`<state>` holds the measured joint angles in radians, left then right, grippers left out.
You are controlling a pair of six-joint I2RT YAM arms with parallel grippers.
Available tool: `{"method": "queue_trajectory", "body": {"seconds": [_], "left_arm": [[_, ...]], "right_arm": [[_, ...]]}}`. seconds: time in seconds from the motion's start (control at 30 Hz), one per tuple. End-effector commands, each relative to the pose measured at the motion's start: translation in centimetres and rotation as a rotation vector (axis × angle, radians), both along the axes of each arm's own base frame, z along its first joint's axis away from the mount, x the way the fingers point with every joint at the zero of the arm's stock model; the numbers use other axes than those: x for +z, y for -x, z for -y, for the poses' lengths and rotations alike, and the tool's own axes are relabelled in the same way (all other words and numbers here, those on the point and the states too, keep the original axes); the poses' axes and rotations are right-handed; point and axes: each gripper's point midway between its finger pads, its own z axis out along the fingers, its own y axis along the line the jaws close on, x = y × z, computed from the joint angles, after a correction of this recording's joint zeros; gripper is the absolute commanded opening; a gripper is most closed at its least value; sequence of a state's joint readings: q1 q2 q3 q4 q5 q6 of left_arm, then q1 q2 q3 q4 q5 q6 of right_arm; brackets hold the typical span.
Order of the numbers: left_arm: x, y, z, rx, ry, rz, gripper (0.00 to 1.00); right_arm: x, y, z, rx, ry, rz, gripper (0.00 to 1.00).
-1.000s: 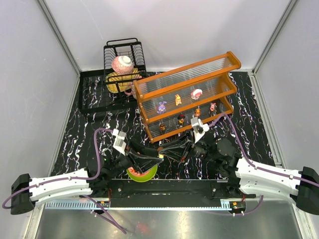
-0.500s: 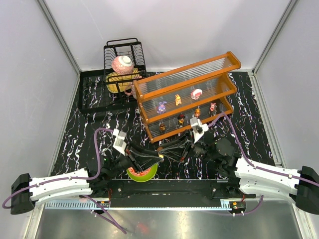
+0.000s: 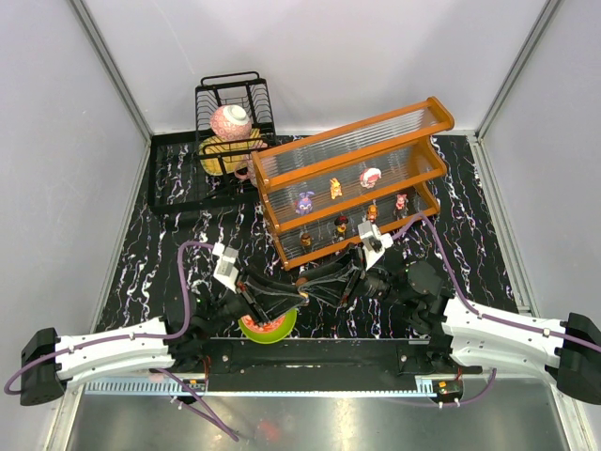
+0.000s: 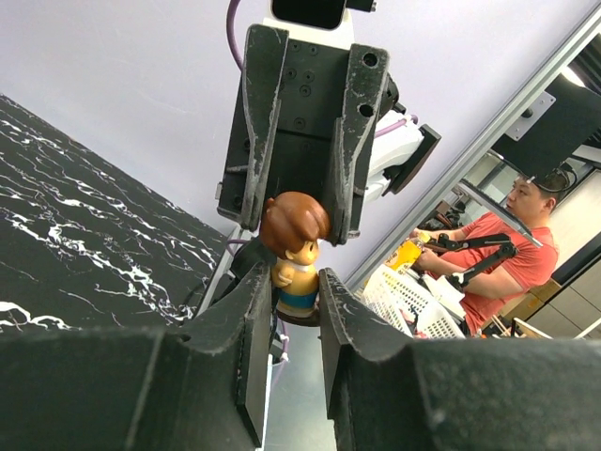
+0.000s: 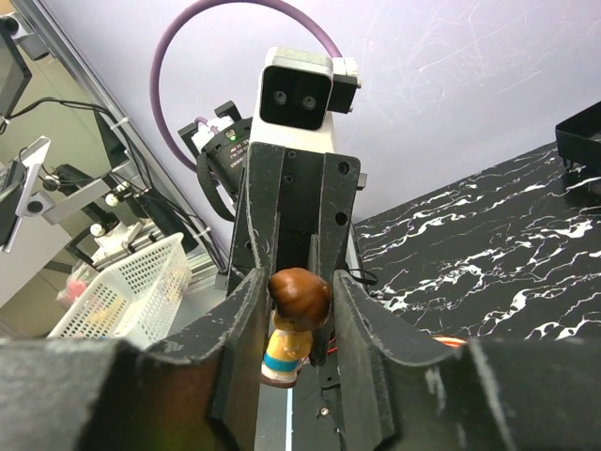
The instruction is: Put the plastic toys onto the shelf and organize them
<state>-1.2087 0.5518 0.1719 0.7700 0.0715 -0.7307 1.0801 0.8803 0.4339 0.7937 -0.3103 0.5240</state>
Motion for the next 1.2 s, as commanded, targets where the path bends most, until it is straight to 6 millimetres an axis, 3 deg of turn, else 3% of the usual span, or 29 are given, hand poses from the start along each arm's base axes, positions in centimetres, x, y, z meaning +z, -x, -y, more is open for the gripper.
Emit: {"method": "queue_trajectory", "body": {"seconds": [0.0,0.33,0.47,0.5,0.57,0.6,0.63,0.67,0.7,0.73,0.87,0.9,0.93,0.97,1.03,1.07,1.17], "left_arm": [[1.3,0.2,-0.2,-0.006,0.034,0.037,0.0],[0.7,0.1,-0.3,0.005,0.0,0.037,0.0],[0.1,-0.5,-0.3,0.038,-0.07,0.042,0.0],[-0.1,-0.6,-0.3,0.045,-0.087,0.043,0.0],[-0.7,-1.1,-0.5,0.078,-0.148,0.052,0.0],[-1.0,-1.3,-0.5,0.09,-0.172,0.052,0.0],[-0.5,-1.6,-0.7,0.11,-0.185,0.07,0.0],[-1.6,-2.2,-0.9,0.141,-0.242,0.056,0.0],[-1.1,-2.6,-1.2,0.167,-0.259,0.06,0.0],[-2.5,-3.0,-1.4,0.192,-0.335,0.063,0.0],[-3.1,-4.8,-2.6,0.298,-0.454,0.079,0.0],[-2.3,-5.0,-2.7,0.313,-0.447,0.087,0.0],[-3.2,-5.3,-3.0,0.328,-0.498,0.087,0.0],[-3.4,-5.5,-3.0,0.335,-0.516,0.087,0.0],[-3.5,-5.9,-3.2,0.359,-0.548,0.087,0.0],[-4.0,-6.1,-3.0,0.363,-0.574,0.084,0.0],[-4.5,-6.6,-3.0,0.385,-0.621,0.078,0.0]], "right_arm": [[3.4,0.4,0.4,0.006,-0.092,0.044,0.43],[3.6,-0.2,0.5,-0.027,-0.086,0.034,0.62],[4.0,-2.3,1.1,-0.146,-0.049,-0.044,0.64],[2.7,-3.3,1.3,-0.206,0.019,-0.102,0.64],[3.6,-4.1,1.6,-0.254,0.053,-0.13,0.65],[2.3,-4.7,1.8,-0.288,0.121,-0.161,0.65],[3.0,-5.2,2.1,-0.323,0.122,-0.172,0.65],[2.9,-5.6,2.3,-0.345,0.139,-0.185,0.65],[1.7,-6.2,2.5,-0.387,0.191,-0.22,0.65],[2.3,-6.6,2.8,-0.413,0.192,-0.234,0.65],[-0.3,-8.5,4.0,-0.556,0.32,-0.372,0.63],[-1.2,-8.9,3.8,-0.577,0.358,-0.395,0.63],[-0.4,-9.0,3.6,-0.581,0.359,-0.409,0.63],[-2.0,-9.2,3.3,-0.592,0.423,-0.44,0.63],[-1.7,-9.2,2.8,-0.587,0.444,-0.465,0.63],[-3.0,-9.2,2.3,-0.586,0.491,-0.489,0.63],[-3.6,-9.0,1.1,-0.573,0.537,-0.5,0.63]]}}
